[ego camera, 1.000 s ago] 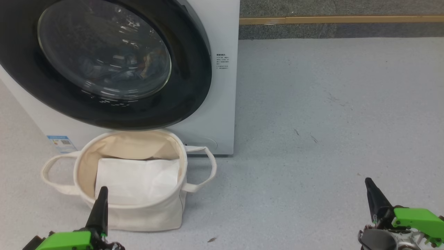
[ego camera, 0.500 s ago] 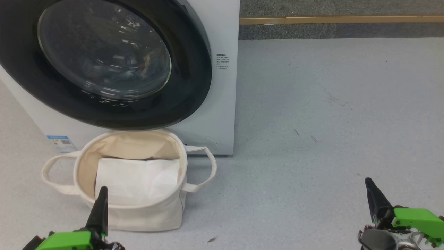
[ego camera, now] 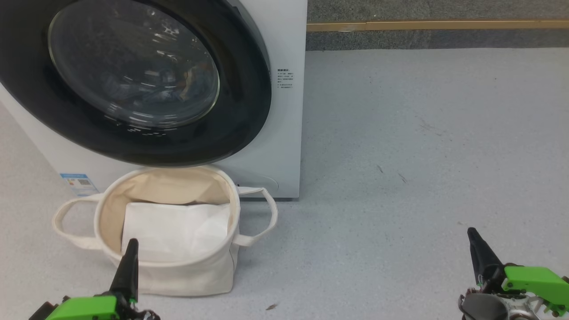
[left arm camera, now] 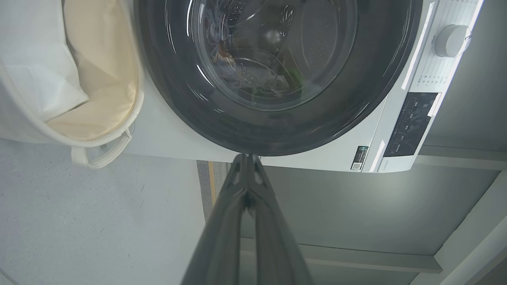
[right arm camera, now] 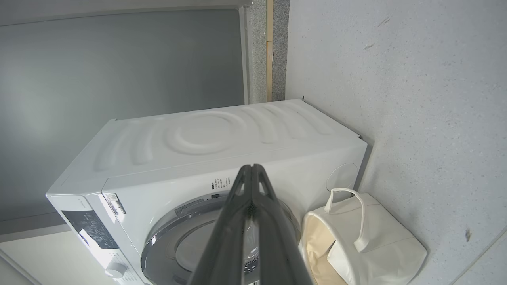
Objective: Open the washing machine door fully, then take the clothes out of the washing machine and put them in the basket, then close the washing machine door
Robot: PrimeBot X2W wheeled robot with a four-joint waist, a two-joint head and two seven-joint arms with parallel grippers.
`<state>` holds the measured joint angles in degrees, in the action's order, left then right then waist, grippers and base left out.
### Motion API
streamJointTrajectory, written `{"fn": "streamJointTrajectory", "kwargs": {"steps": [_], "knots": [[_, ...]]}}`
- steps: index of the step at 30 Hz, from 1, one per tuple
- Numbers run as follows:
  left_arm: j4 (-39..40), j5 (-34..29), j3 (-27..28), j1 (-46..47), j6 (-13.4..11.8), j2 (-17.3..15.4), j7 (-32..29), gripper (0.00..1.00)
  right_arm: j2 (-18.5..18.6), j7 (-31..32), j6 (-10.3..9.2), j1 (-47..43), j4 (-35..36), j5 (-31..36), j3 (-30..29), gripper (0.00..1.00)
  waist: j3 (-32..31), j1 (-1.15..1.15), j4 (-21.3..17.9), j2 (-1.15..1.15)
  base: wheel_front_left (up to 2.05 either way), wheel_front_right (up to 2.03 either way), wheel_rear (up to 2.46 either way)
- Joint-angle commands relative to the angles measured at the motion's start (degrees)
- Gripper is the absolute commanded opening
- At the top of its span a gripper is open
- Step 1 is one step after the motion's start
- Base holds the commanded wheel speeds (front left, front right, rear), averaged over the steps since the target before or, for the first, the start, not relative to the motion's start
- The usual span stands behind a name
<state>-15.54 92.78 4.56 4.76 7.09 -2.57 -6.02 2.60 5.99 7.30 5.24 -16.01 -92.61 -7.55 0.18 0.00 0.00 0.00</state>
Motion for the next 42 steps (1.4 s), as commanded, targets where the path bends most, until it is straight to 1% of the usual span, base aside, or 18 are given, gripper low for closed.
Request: {"fn": "streamJointTrajectory", "kwargs": {"steps": [1, 42], "knots": [[1.5, -0.6, 2.0, 1.4, 0.4, -0.4, -0.5, 0.0, 0.3, 0.5, 0.19, 0.9, 2.0, 0.4, 1.1, 0.0, 0.0, 0.0, 0.0, 0.0, 0.0, 0.0, 0.0], [1.5, -0.6, 2.0, 1.4, 0.4, -0.3, -0.5, 0.0, 0.3, 0.5, 0.19, 0.9, 2.0, 0.5, 1.0, 0.0, 0.0, 0.0, 0.0, 0.0, 0.0, 0.0, 0.0]]}}
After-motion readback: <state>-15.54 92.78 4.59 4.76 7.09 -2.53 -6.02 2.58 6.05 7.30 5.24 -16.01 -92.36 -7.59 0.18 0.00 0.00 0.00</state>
